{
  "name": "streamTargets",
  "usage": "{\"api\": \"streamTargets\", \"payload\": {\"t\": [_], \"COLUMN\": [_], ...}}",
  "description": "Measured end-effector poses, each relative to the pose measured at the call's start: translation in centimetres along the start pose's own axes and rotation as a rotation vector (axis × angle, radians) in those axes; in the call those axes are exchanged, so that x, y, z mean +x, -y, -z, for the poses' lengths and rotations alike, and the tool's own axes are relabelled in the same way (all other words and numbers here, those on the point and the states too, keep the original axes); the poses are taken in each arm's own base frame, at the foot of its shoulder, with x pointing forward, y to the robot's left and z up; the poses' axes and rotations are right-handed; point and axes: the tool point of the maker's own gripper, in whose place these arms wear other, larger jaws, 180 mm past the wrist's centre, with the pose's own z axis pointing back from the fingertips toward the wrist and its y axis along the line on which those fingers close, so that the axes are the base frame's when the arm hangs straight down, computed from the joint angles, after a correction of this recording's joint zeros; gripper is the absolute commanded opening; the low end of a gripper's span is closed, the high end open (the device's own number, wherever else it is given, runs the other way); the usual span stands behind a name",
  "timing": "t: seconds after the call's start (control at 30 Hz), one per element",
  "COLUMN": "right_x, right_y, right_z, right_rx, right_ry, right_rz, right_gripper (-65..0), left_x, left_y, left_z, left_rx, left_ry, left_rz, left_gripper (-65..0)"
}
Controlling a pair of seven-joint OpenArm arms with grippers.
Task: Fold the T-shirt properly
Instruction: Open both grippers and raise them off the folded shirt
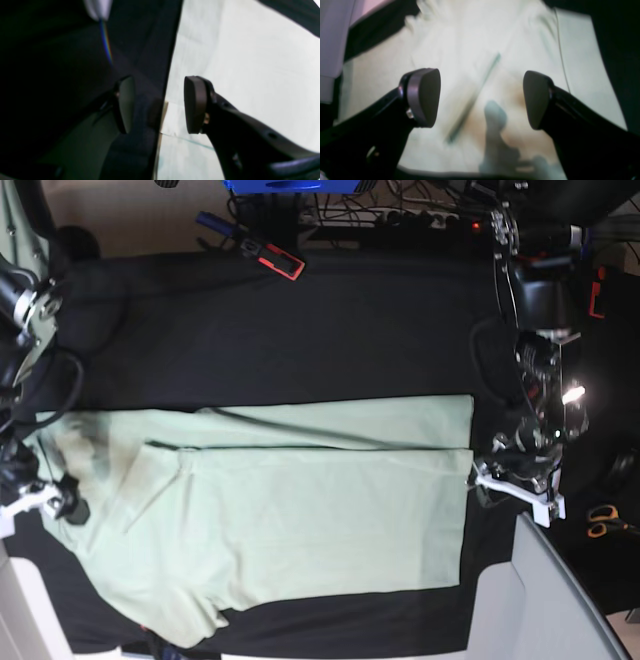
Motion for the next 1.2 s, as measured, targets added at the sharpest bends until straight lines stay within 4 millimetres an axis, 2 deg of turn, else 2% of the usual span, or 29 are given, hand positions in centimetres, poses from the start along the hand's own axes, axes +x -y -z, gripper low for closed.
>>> {"api": "streamTargets", "payload": {"t": [0.03, 0.1, 0.13, 0.23, 0.33, 0.4, 0.47, 0.53, 0.67, 0.73, 0.87, 1.07, 1.2], "right_x": [-0.8, -1.0, -1.1, -3.0, -4.9, -6.7, -8.6, -10.2, -12.0, -12.2, -11.9, -10.6, -9.7], "right_y": [0.5, 1.5, 2.0, 3.2, 4.6, 5.0, 5.5, 5.5, 5.6, 6.0, 7.2, 7.8, 8.8], "right_z": [-0.7, -2.9, -4.2, -7.9, -10.3, -10.6, -10.1, -9.2, -7.7, -7.5, -7.5, -6.1, -5.2], "right_rx": [-0.011, -0.022, -0.035, -0.086, -0.181, -0.204, -0.205, -0.193, -0.165, -0.162, -0.184, -0.164, -0.154], "right_ry": [-0.014, 0.060, 0.104, 0.146, 0.203, 0.193, 0.153, 0.114, 0.063, 0.055, 0.114, 0.166, 0.196], "right_rz": [0.010, 0.079, 0.108, 0.148, 0.294, 0.349, 0.394, 0.440, 0.511, 0.532, 0.556, 0.608, 0.669], "right_gripper": [-17.1, -17.1, -17.1, -17.1, -17.0, -16.8, -16.8, -16.8, -16.8, -16.8, -16.8, -16.8, -16.8], "left_x": [-0.5, -2.2, -3.6, -7.6, -9.3, -10.5, -12.3, -13.2, -13.1, -13.0, -13.1, -13.9, -14.0], "left_y": [0.1, -0.3, -0.8, -3.0, -4.7, -5.9, -6.7, -6.7, -6.1, -6.3, -6.2, -5.1, -5.2], "left_z": [-1.0, -3.1, -4.2, -6.9, -8.5, -9.0, -9.2, -9.2, -9.0, -9.1, -9.0, -8.9, -9.0], "left_rx": [-0.008, -0.007, 0.008, 0.069, 0.113, 0.141, 0.163, 0.165, 0.149, 0.153, 0.152, 0.138, 0.140], "left_ry": [0.014, 0.017, 0.003, -0.050, -0.058, -0.079, -0.125, -0.150, -0.146, -0.144, -0.144, -0.152, -0.155], "left_rz": [0.002, 0.012, 0.014, -0.032, -0.071, -0.087, -0.094, -0.099, -0.098, -0.096, -0.100, -0.127, -0.124], "left_gripper": [-33.9, -33.9, -33.9, -33.9, -33.9, -33.9, -33.9, -33.9, -34.1, -34.1, -34.1, -34.1, -34.1]}}
